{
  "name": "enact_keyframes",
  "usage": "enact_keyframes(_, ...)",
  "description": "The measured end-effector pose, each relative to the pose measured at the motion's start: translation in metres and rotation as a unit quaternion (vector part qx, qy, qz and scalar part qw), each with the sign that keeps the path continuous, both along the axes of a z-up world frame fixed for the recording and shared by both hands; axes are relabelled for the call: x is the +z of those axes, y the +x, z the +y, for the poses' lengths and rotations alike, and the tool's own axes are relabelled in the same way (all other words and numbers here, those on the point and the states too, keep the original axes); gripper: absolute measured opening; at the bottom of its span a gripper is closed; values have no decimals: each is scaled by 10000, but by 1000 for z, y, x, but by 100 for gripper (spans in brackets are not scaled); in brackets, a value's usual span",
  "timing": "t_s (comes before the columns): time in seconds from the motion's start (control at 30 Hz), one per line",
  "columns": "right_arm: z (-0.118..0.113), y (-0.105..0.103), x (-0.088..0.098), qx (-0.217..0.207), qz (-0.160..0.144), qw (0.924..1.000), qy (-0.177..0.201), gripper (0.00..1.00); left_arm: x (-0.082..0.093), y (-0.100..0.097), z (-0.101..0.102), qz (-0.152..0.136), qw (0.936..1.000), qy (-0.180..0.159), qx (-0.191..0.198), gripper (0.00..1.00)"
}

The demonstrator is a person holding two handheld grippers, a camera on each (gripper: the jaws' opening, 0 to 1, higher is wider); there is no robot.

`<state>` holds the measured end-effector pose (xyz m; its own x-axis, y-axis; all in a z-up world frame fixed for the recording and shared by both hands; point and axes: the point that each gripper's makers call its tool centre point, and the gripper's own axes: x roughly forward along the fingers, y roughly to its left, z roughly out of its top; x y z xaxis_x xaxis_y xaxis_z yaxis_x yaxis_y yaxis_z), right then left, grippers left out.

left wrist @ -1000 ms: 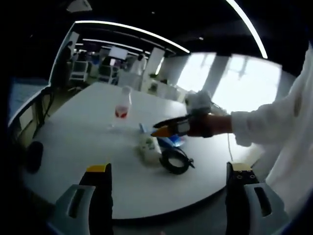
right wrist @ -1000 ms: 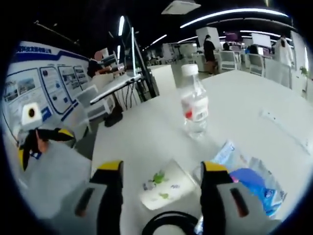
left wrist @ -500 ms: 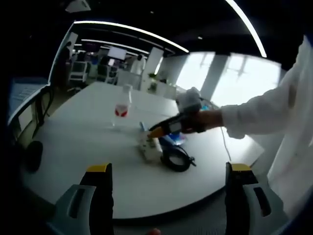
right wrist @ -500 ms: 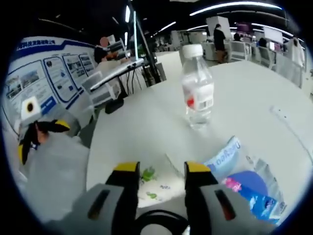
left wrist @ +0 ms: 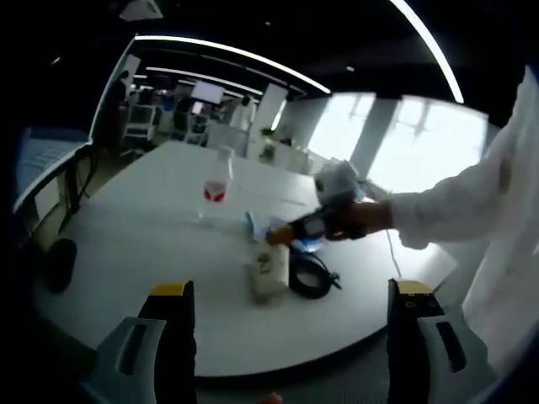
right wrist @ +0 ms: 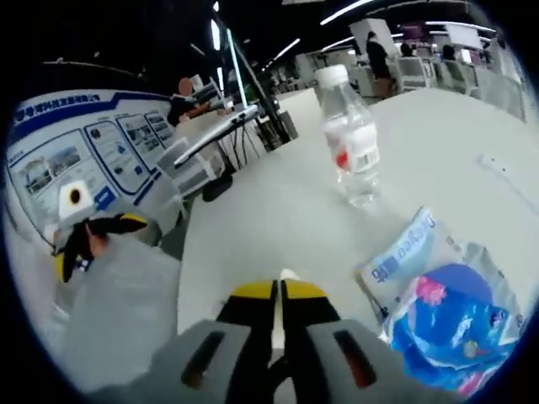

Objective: Arrange the tabletop items into an orderly group along one side of the table until the central work area is clear of visible clutter.

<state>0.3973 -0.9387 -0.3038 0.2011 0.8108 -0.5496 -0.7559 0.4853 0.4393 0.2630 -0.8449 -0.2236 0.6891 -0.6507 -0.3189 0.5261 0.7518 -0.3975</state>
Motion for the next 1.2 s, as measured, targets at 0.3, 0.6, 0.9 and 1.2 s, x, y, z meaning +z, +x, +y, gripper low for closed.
enact_keyframes(0.3,4,-16,21,20,-331,9992,209,0,1,1,2,1,9999,-103,74,90)
enact_keyframes(0.6,10,-4,40,156,-886,9959,114,0,1,1,2,-14,9999,-98,55,90)
enact_keyframes(0.9,11,19,59,403,-2106,9764,-255,0,-1,3,4,-88,9999,70,122,93)
enact_keyframes(1.2,6,47,65,242,-2675,9618,-522,0,-1,5,6,-96,9998,100,154,96)
